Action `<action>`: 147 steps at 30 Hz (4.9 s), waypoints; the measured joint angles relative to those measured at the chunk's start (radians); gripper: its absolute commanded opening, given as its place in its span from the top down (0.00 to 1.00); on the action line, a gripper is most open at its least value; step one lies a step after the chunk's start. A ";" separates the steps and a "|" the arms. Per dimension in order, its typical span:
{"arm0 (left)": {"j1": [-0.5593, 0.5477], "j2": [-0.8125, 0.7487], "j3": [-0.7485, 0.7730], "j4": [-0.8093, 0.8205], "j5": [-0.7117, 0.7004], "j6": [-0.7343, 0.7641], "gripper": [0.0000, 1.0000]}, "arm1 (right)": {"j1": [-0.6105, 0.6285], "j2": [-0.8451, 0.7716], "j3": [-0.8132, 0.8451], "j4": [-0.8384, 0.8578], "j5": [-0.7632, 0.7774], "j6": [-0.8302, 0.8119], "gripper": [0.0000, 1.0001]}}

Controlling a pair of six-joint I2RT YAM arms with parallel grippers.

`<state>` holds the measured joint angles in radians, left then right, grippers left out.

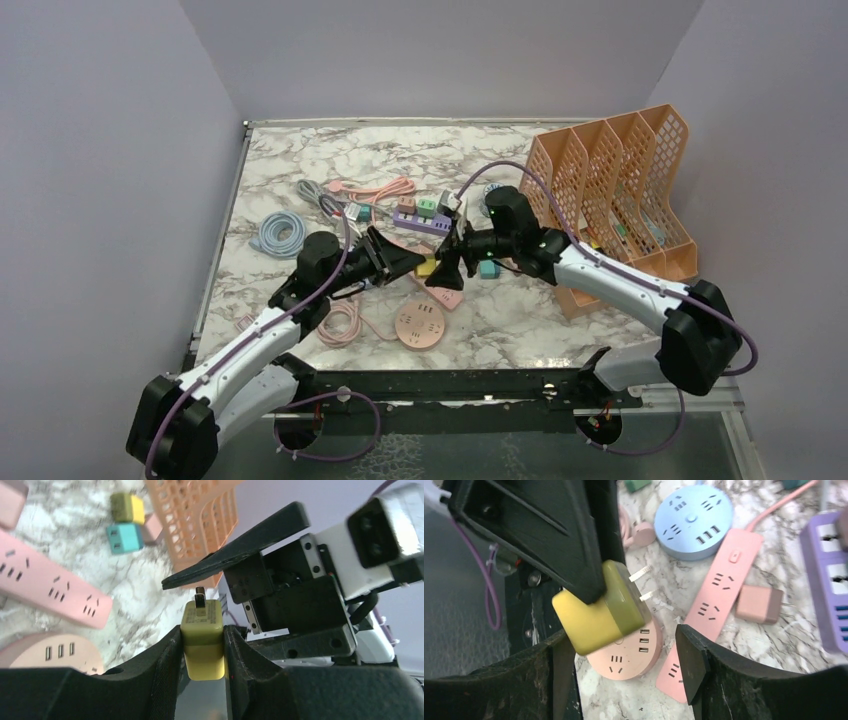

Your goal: Insert the plug

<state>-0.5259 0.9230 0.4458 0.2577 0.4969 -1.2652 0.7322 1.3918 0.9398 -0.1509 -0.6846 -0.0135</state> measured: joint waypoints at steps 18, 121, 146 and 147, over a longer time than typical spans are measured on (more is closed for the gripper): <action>0.000 -0.147 0.082 0.059 -0.291 -0.003 0.82 | 0.028 -0.185 -0.196 0.574 0.251 1.038 0.35; 0.013 -0.159 0.167 0.146 0.036 0.133 0.44 | -0.031 -0.074 -0.151 0.991 0.025 1.250 0.97; 0.012 -0.344 0.233 -0.634 -0.668 0.615 0.20 | 0.003 0.313 0.371 -0.206 0.425 0.283 0.99; 0.012 -0.356 0.233 -0.643 -0.678 0.626 0.20 | 0.010 0.327 0.386 -0.221 0.438 0.271 0.99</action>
<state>-0.5137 0.5667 0.6788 -0.3851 -0.1814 -0.6388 0.7418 1.7191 1.3254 -0.3717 -0.2466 0.2573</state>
